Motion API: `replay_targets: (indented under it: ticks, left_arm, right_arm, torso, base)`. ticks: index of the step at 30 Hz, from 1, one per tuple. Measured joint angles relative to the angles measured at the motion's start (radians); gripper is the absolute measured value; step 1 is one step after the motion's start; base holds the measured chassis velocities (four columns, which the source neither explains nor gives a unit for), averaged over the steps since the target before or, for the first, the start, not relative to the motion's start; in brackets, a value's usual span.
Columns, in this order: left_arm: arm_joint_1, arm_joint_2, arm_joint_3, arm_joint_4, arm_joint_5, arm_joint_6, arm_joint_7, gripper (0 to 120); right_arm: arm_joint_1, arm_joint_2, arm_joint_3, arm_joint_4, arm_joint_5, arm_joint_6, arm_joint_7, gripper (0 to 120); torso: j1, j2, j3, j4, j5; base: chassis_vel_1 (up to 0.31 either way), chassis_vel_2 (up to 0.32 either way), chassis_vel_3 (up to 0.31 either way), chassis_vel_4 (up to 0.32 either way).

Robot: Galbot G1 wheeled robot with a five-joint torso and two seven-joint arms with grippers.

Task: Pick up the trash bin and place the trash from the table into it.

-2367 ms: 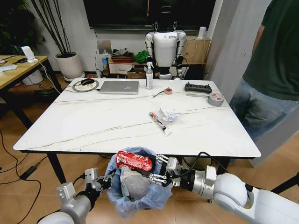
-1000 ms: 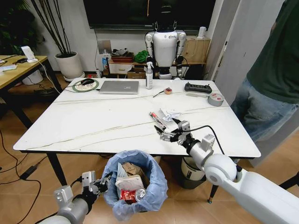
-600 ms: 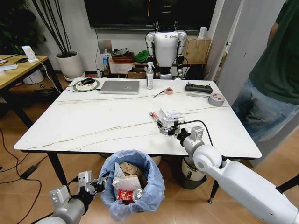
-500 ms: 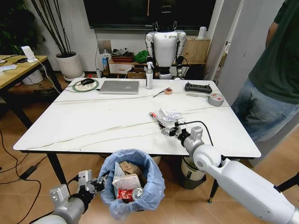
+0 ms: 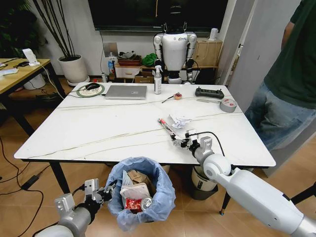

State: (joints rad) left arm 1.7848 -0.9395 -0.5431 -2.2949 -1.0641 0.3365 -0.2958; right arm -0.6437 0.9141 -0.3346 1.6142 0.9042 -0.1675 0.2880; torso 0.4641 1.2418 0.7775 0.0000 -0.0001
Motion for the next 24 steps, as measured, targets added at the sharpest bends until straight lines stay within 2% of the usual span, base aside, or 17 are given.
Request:
replay_targets:
  ticks: [6,10,12,18,19,24]
  left_arm:
    - [0.002,-0.004,0.001,0.000,0.001,0.000,0.000,2]
    - [0.004,-0.006,0.001,0.000,0.003,0.000,0.000,2]
    - [0.004,-0.007,0.001,0.000,0.003,-0.001,0.000,2]
    - [0.001,-0.008,0.003,0.000,0.005,-0.001,0.000,2]
    - [0.001,-0.008,0.003,0.000,0.005,-0.001,0.000,2]
    - [0.003,-0.008,0.001,0.000,0.005,-0.001,0.000,2]
  right_arm:
    - [0.017,0.016,-0.013,-0.029,-0.001,0.013,-0.019,95]
    - [0.021,0.017,-0.018,-0.035,0.000,0.018,-0.023,75]
    - [0.021,0.016,-0.018,-0.035,0.000,0.019,-0.023,72]
    - [0.017,0.016,-0.023,-0.035,0.000,0.022,-0.024,47]
    - [0.017,0.016,-0.023,-0.035,0.000,0.022,-0.024,47]
    - [0.012,0.016,-0.029,-0.030,0.000,0.027,-0.024,27]
  torso:
    - [0.000,0.000,0.000,0.0001,0.0000]
    - [0.000,0.000,0.000,0.0001,0.0000]
    - [0.000,0.000,0.000,0.0001,0.0000]
    - [0.000,0.000,0.000,0.0000,0.0000]
    - [0.000,0.000,0.000,0.0000,0.0000]
    - [0.000,0.000,0.000,0.0000,0.0000]
  base:
    - [0.000,0.000,0.000,0.000]
    - [0.000,0.000,0.000,0.000]
    - [0.000,0.000,0.000,0.000]
    - [0.000,0.000,0.000,0.000]
    - [0.000,0.000,0.000,0.000]
    - [0.000,0.000,0.000,0.000]
